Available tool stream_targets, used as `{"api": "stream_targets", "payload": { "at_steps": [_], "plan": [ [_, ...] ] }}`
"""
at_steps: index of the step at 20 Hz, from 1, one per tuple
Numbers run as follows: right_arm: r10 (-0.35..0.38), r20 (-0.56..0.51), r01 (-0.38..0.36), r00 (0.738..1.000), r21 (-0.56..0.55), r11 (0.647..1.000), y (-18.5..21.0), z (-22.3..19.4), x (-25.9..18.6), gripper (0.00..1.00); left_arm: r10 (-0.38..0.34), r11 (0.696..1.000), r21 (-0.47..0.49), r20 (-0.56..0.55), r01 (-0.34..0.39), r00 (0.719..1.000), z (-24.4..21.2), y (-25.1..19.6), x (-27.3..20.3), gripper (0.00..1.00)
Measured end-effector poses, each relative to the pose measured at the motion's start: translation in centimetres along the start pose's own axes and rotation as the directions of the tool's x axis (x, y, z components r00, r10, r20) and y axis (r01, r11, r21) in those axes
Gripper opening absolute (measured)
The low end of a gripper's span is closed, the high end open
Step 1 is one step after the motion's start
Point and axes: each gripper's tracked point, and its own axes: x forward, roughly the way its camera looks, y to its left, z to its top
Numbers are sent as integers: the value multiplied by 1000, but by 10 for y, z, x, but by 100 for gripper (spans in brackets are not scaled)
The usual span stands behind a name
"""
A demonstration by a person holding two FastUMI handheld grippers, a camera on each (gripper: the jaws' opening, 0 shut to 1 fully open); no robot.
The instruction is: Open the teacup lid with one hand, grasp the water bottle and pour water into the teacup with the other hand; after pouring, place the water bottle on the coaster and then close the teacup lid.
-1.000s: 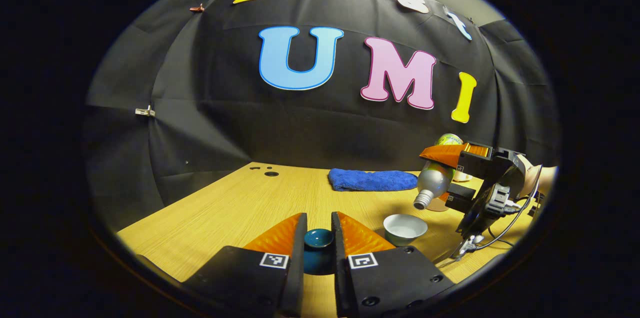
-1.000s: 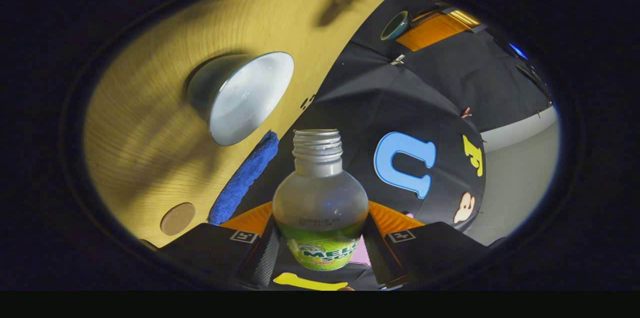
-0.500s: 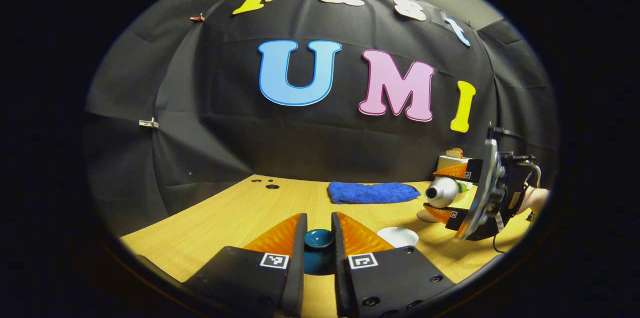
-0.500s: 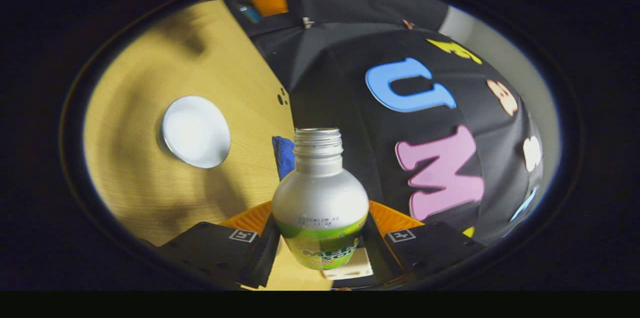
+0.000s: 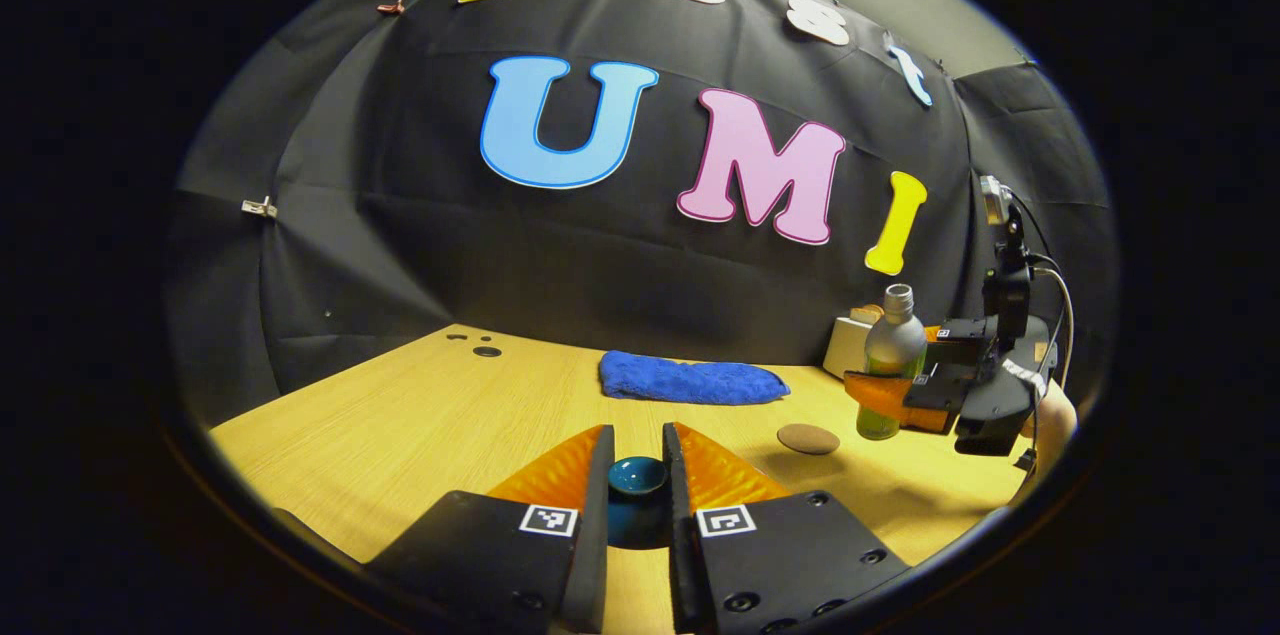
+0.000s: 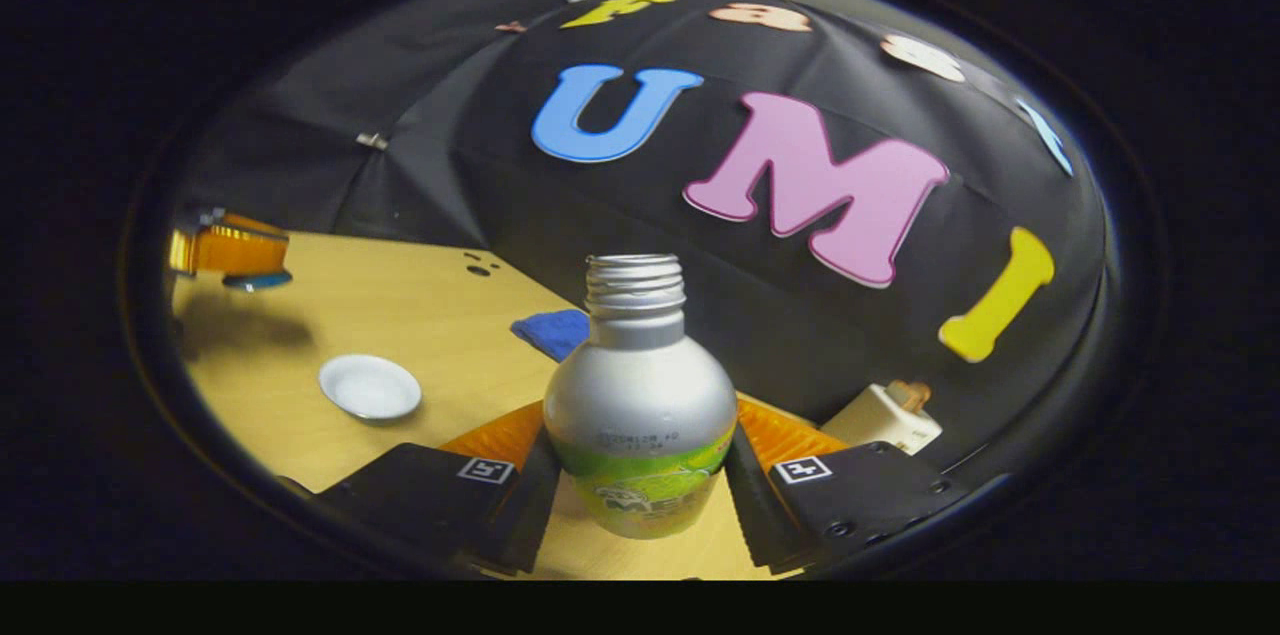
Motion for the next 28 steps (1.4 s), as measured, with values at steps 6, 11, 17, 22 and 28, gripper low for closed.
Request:
{"api": "stream_targets", "payload": {
  "at_steps": [6,11,17,22,28],
  "plan": [
    [-64,134,32,989,234,972,-35,29,-1,78,-11,1000,2,-25,11,1000,-13,-10,5,29],
    [-99,106,54,989,366,929,-64,11,36,80,-13,1000,14,-44,13,999,-18,-14,6,29],
    [-62,57,30,996,451,892,-59,-33,73,80,-1,1000,31,-51,3,999,-18,-12,10,29],
    [-69,74,36,995,372,928,-53,-34,92,80,-7,1000,17,-73,8,997,-25,-14,16,29],
    [-40,9,33,999,391,920,-40,-64,105,80,-1,999,34,-85,4,996,-28,-10,15,29]
  ]
}}
